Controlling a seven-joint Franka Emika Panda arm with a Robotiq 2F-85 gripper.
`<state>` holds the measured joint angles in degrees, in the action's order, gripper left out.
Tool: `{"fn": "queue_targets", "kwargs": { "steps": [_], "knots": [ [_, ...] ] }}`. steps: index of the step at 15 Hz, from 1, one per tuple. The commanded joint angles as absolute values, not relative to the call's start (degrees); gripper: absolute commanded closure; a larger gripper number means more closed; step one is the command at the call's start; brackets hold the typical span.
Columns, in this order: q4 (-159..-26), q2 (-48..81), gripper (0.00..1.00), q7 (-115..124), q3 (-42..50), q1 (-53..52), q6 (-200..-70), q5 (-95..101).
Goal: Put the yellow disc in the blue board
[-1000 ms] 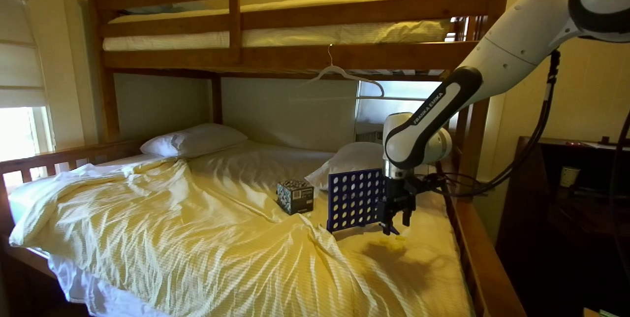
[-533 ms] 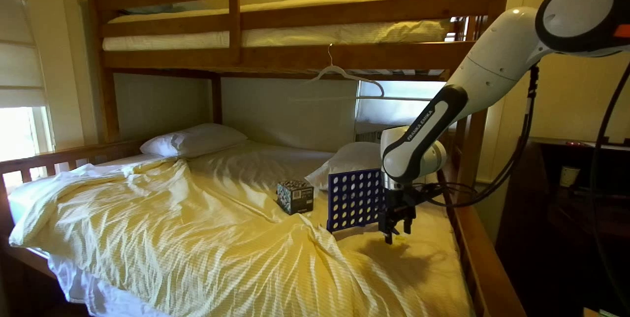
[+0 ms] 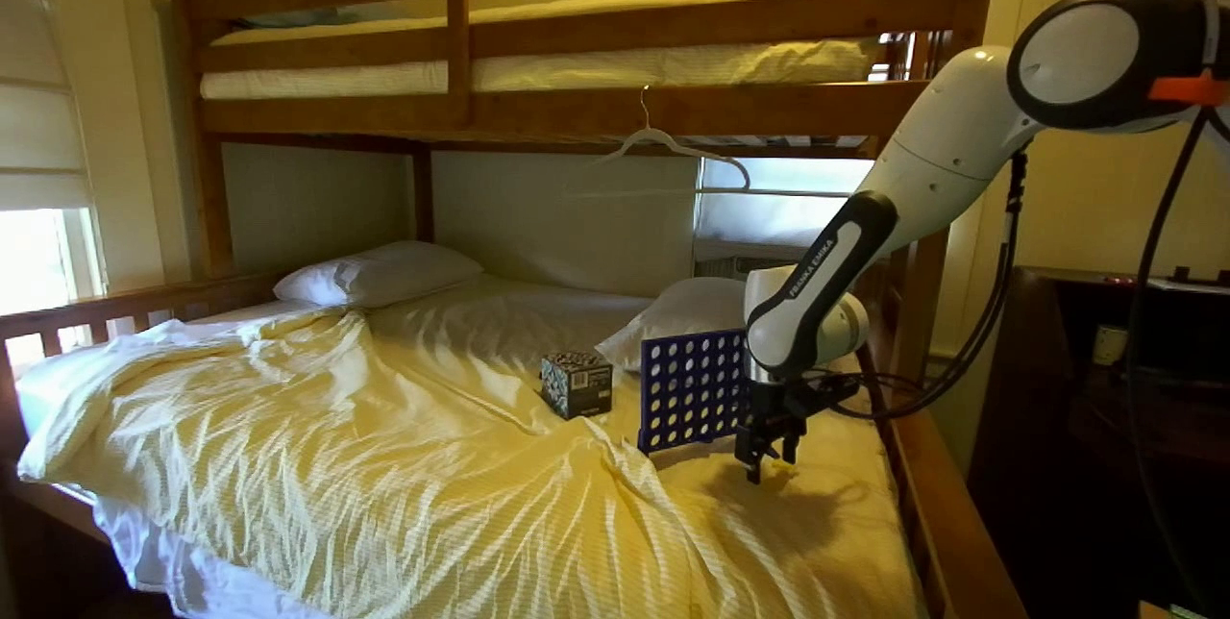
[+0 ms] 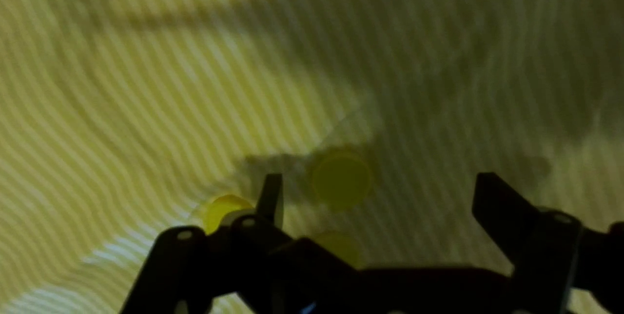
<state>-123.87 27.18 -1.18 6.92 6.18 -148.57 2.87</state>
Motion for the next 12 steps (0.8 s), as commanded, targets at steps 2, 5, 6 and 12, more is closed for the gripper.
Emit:
{"fn": "queue_targets", "kwargs": {
  "steps": [2,5,6,12],
  "knots": [
    [-121.4,30.1,0.00,-3.1,6.1,7.5,-150.2,2.4],
    [-120.6,31.2,0.00,-3.5,6.0,7.8,-150.9,2.5],
    [-120.3,31.5,0.00,-3.6,5.9,7.9,-151.2,2.5],
    [-118.8,33.1,0.13,-4.7,5.4,8.3,-150.6,2.3]
  ]
}}
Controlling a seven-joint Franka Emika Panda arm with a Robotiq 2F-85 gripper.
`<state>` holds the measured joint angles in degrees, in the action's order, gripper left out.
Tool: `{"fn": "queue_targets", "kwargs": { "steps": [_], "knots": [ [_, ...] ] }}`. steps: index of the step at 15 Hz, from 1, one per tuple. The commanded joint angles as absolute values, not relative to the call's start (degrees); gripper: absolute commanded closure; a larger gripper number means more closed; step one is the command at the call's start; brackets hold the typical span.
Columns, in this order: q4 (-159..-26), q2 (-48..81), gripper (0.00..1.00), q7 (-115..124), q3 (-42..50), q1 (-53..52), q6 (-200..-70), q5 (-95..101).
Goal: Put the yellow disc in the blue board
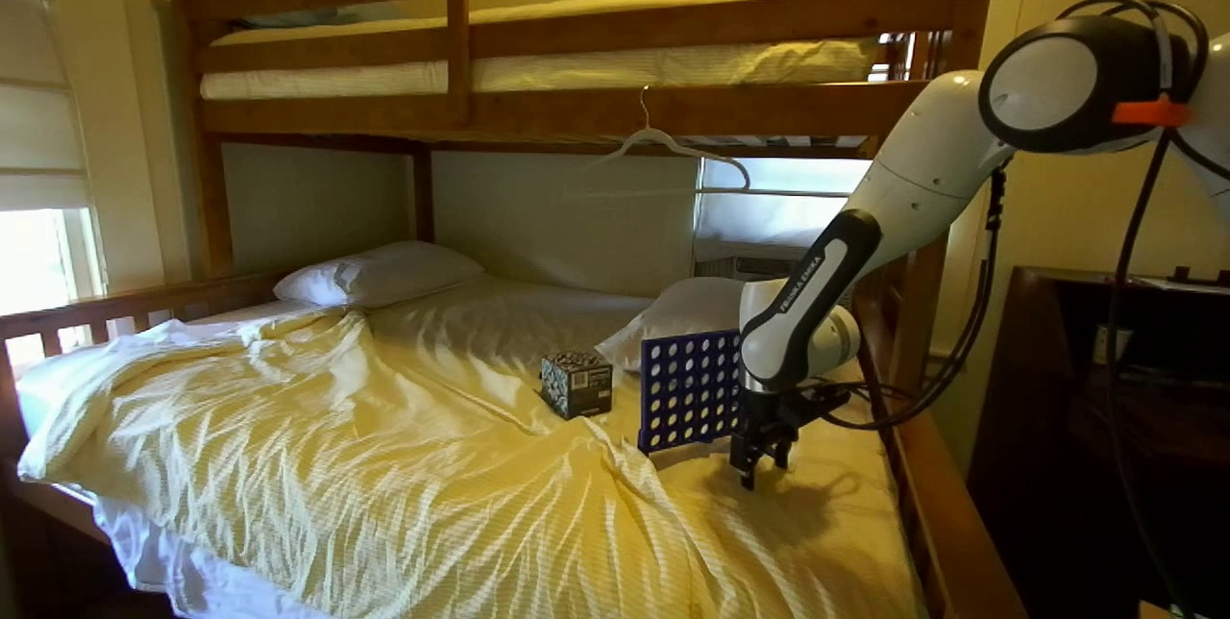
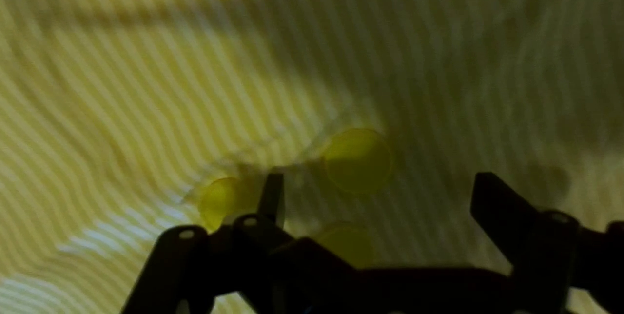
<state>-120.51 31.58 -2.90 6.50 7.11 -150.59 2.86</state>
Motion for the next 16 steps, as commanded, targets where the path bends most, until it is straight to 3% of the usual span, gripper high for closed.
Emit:
{"fn": "queue_targets", "kwargs": {
  "steps": [1,6,11,13,14,16],
  "knots": [
    [-118.6,33.2,0.21,-4.9,5.4,8.4,-150.4,2.3],
    [-117.8,34.0,0.62,-5.7,5.2,8.5,-150.0,2.5],
    [-117.5,34.1,0.81,-5.9,5.3,8.5,-149.8,2.5],
    [-117.5,34.1,0.69,-5.9,5.3,8.4,-149.8,2.6],
    [-117.5,34.1,0.54,-5.8,5.4,8.4,-149.8,2.6],
    [-117.6,34.0,0.41,-6.1,5.3,8.5,-149.6,2.6]
  ]
}}
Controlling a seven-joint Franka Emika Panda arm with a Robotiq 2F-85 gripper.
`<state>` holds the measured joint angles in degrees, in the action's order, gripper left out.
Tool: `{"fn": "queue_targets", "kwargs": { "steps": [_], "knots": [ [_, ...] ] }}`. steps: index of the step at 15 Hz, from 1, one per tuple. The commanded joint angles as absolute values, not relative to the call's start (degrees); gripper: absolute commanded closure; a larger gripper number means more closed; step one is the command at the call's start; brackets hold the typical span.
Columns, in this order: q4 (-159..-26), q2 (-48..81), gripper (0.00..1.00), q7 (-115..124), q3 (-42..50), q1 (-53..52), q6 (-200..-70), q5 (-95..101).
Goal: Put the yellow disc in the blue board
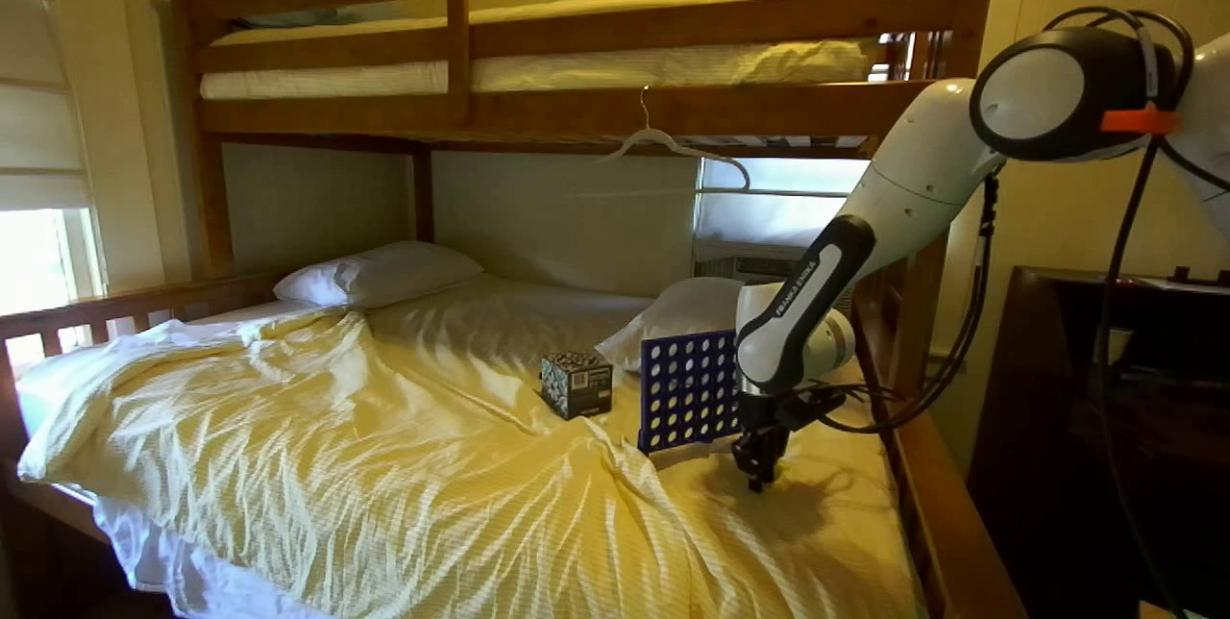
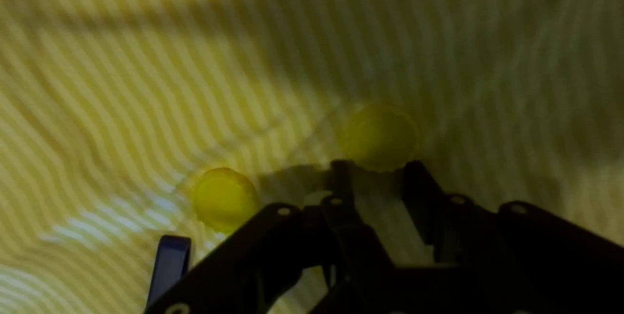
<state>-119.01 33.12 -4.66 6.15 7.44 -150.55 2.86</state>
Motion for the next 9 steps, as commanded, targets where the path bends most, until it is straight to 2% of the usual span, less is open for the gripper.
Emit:
{"fn": "queue_targets", "kwargs": {
  "steps": [1,5,8,9],
  "knots": [
    [-117.6,34.0,0.34,-6.1,5.3,8.5,-149.5,2.7],
    [-117.7,33.9,0.06,-6.9,5.4,8.5,-148.6,3.1],
    [-117.6,34.0,0.10,-7.6,5.5,8.5,-147.9,3.3],
    [-117.6,34.1,0.17,-7.7,5.5,8.4,-147.7,3.3]
  ]
}}
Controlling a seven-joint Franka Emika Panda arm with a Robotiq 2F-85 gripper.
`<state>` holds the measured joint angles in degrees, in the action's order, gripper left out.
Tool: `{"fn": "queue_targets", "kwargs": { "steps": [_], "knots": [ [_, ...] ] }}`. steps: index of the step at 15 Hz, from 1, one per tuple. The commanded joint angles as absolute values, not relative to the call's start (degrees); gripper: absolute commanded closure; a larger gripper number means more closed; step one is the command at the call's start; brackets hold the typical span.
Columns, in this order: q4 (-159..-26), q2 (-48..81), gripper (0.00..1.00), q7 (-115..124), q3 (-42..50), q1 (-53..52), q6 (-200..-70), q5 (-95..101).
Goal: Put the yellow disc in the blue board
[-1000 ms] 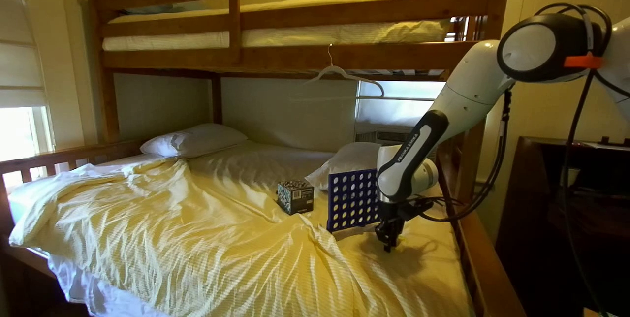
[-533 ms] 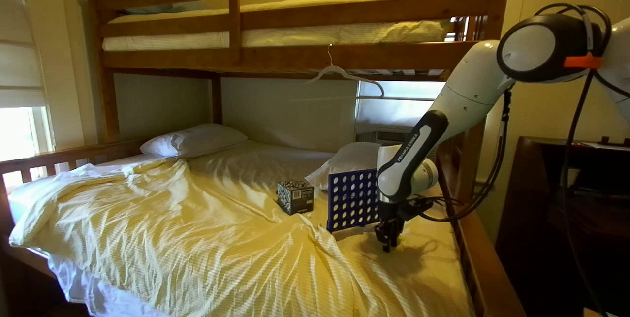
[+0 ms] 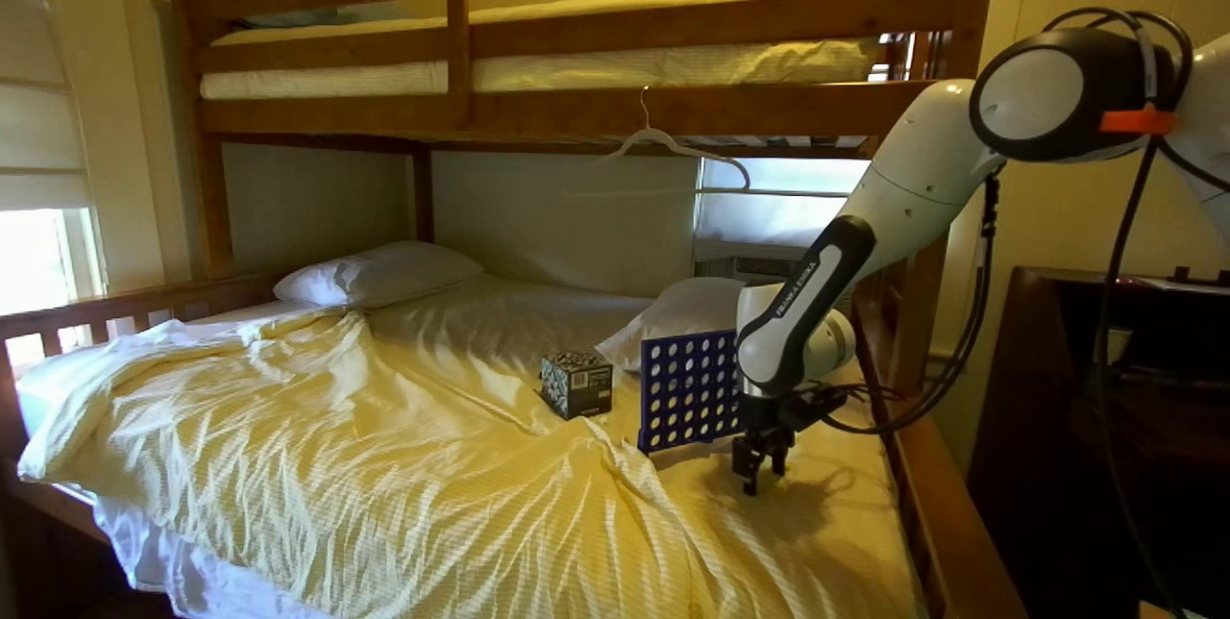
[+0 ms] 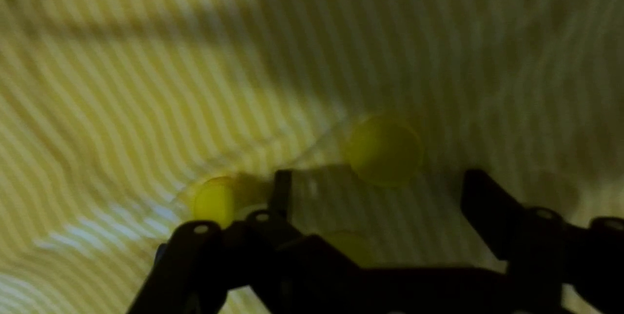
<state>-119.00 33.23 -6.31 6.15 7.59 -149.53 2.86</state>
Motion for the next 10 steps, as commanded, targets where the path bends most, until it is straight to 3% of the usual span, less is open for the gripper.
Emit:
{"fn": "queue_targets", "kwargs": {
  "steps": [1,10],
  "knots": [
    [-117.6,34.1,0.33,-7.9,5.5,8.5,-147.7,3.3],
    [-117.5,34.1,0.94,-8.7,5.5,8.8,-147.6,3.2]
  ]
}}
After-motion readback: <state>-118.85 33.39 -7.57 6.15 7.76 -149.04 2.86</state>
